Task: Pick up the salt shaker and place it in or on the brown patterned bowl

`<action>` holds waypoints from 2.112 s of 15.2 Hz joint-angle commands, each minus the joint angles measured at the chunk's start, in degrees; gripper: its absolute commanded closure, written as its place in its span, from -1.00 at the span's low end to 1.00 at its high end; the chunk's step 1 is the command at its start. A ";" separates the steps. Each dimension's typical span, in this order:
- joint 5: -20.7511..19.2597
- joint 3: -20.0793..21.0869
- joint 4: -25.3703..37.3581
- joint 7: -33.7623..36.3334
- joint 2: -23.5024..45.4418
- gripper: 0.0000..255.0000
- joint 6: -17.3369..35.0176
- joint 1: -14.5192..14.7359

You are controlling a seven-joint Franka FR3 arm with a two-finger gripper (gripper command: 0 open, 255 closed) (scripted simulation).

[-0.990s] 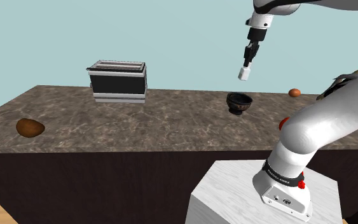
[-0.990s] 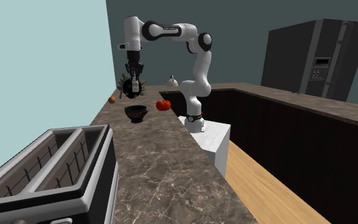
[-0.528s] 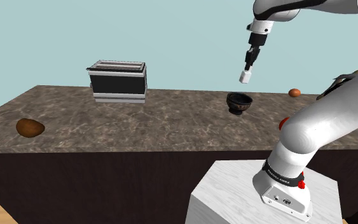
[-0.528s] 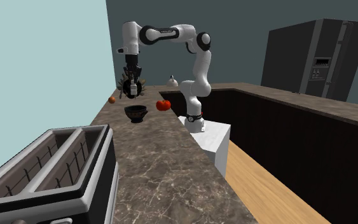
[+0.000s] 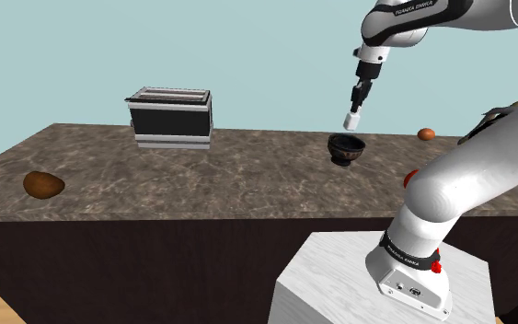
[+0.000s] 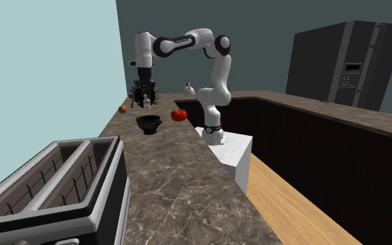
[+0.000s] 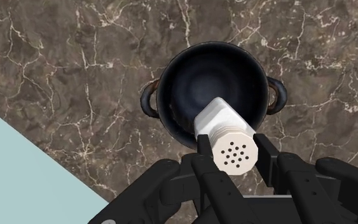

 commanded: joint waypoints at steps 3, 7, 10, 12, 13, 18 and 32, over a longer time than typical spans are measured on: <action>-0.31 -0.51 -2.92 0.06 0.25 1.00 3.20 -0.16; -0.52 -1.10 -5.48 0.04 0.89 1.00 6.40 -0.24; -0.56 -1.24 -6.05 0.02 1.07 1.00 7.14 -0.25; -0.56 -1.24 -6.05 0.02 1.08 1.00 7.14 -0.25; -0.56 -1.24 -6.05 0.02 1.08 1.00 7.14 -0.25; -0.56 -1.24 -6.05 0.02 1.07 -1.00 7.14 -0.25; -0.08 0.15 0.05 0.07 -0.39 -1.00 -0.41 -0.07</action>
